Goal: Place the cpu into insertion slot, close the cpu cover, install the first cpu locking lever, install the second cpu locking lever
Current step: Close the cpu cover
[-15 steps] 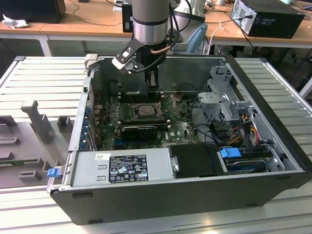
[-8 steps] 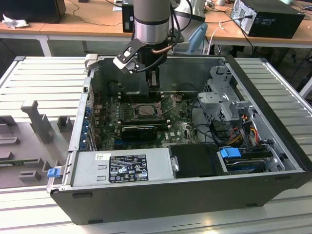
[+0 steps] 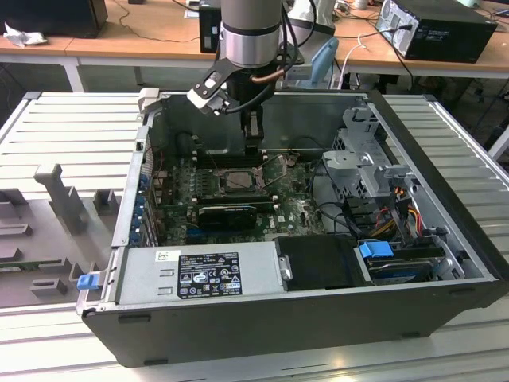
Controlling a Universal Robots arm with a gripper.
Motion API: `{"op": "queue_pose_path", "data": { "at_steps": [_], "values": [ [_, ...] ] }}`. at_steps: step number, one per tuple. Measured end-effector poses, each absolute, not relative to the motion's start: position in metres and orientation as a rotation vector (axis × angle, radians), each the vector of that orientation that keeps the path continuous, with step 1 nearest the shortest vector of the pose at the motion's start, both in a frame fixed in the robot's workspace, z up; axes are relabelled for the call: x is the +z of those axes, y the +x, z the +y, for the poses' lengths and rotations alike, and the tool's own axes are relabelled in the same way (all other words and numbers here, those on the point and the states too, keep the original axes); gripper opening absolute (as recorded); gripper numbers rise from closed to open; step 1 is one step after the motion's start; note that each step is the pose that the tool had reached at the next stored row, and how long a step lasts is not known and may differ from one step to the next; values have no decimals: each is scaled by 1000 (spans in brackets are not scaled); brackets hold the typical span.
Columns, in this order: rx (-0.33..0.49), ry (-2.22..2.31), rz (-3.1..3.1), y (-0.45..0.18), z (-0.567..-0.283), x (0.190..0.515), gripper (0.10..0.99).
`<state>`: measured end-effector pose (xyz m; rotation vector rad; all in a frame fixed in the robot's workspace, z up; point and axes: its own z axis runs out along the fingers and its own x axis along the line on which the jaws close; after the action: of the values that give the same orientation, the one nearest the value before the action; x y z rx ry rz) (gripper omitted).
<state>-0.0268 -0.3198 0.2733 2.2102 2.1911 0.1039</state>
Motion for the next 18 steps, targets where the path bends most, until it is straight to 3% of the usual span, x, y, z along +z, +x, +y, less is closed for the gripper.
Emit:
{"op": "queue_pose_path", "data": {
  "at_steps": [18],
  "values": [
    [104, 2210, 2191, -17, -319, 273, 106]
  ]
}}
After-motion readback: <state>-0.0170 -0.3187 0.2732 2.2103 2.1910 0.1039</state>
